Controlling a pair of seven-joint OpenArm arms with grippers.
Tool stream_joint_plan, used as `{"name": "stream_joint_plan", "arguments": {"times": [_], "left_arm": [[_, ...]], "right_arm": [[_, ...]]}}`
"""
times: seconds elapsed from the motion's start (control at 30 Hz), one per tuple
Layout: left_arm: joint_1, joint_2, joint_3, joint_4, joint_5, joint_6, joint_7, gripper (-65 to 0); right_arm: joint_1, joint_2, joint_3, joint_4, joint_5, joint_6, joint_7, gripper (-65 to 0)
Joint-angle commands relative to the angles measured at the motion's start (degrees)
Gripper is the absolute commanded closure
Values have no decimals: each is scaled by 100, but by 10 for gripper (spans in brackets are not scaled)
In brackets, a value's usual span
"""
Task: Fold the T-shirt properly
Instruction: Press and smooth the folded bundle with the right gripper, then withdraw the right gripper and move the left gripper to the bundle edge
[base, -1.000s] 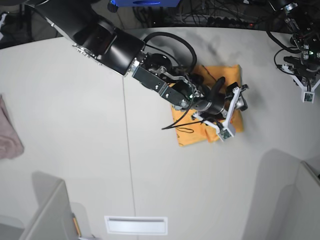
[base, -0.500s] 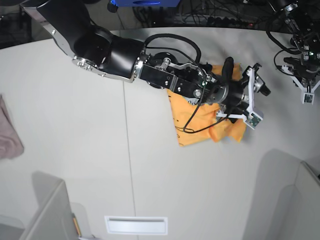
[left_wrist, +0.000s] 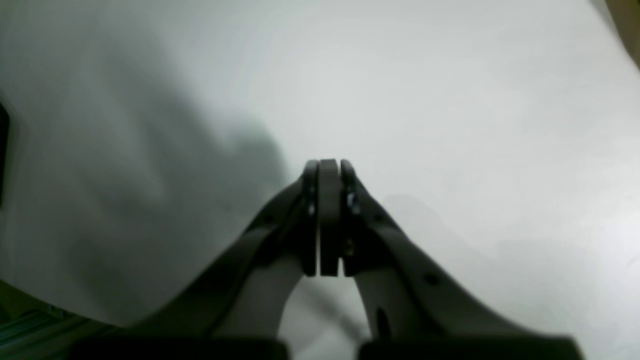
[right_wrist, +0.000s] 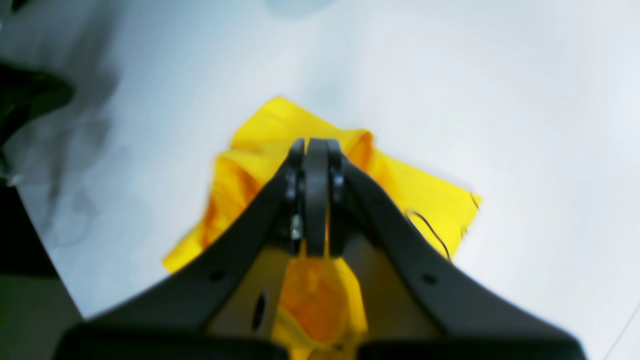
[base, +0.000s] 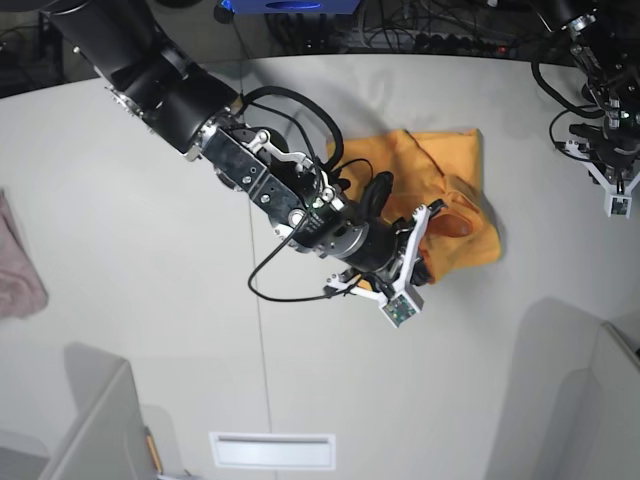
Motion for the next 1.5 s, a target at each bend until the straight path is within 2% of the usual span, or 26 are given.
{"name": "stream_joint_plan", "arguments": {"times": [0.0,0.23,0.4,0.63,0.8,0.87,0.93,1.1,1.3,1.47], "left_arm": [[52,-106,-201,145,11,8,-66,0],[123,-89,-667,452,11,8,-66,0],[202,-98,-684,461,11,8,-66,0],[202,-89,-684,452,11,8,-66,0],[202,-89,-693,426,11,8,-66,0],[202,-89,-693,426,11,8,-66,0],[202,-89,-684,426,11,8,-66,0],[202,-89,-684,426,11,8,-66,0],[202,-89,-693,435,11,8,-66,0],[202,-89,-684,435,11,8,-66,0]], "right_arm": [[99,-31,110,2,11,7,136,0],[64,4,286,-1159,11,15,136,0],[38,-321,260,-1555,11,33,136,0],[205,-963,-488,-1748,19,33,180,0],[354,-989,-1085,-1203,37,33,865,0],[424,-989,-1077,-1036,28,33,646,0],[530,-928,-1050,-992,2,15,320,0],[530,-436,-373,-983,2,15,-330,0],[442,224,-162,-992,2,15,-392,0],[205,408,-162,-1045,2,15,-348,0]]}}
